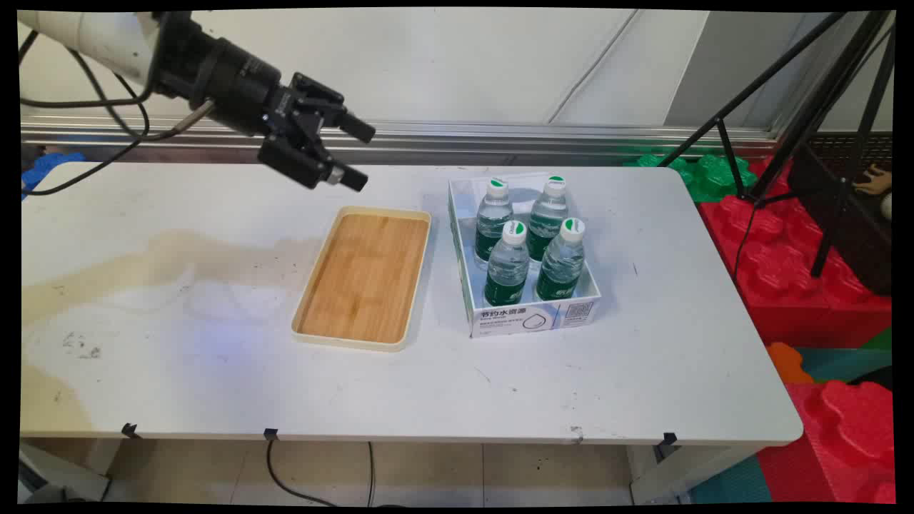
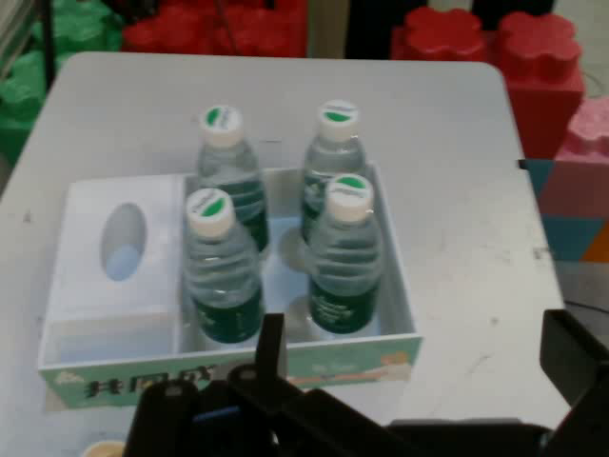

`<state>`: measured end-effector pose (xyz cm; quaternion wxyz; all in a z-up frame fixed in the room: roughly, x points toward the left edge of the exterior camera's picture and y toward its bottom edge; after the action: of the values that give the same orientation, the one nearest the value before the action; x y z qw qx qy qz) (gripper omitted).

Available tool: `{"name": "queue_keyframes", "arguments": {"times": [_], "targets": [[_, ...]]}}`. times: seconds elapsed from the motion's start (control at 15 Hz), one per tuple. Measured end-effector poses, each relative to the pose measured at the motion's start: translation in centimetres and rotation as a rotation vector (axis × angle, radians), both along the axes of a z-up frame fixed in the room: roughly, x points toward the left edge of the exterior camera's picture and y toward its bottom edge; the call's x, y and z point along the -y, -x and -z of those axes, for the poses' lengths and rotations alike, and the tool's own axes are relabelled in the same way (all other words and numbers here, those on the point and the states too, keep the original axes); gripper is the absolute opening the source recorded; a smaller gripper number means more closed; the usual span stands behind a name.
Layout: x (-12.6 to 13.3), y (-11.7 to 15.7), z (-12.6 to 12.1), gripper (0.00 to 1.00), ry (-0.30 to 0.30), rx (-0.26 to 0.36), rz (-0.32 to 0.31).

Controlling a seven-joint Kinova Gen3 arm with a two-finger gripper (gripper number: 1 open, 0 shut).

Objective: Pick up the green bottle from the white box

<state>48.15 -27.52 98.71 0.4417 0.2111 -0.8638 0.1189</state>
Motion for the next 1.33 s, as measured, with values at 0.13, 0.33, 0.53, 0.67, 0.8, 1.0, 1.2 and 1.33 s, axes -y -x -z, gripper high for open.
{"name": "queue_keyframes", "arguments": {"times": [0.13,0.33,0.53,0.67,0.8,1.0,1.2,1.33], "targets": [[0.9,0.1,0.3,1.00,0.010,0.004,-0.013],[3.4,0.6,1.3,1.00,0.028,0.020,-0.027],[5.4,1.4,2.7,1.00,0.033,0.039,-0.026],[7.0,2.3,4.2,1.00,0.029,0.052,-0.027],[8.4,3.2,5.6,1.00,0.021,0.061,-0.028],[9.8,4.4,7.2,1.00,0.009,0.069,-0.030],[11.6,6.0,9.3,1.00,-0.010,0.077,-0.033],[12.7,7.1,10.9,1.00,-0.025,0.084,-0.035]]}}
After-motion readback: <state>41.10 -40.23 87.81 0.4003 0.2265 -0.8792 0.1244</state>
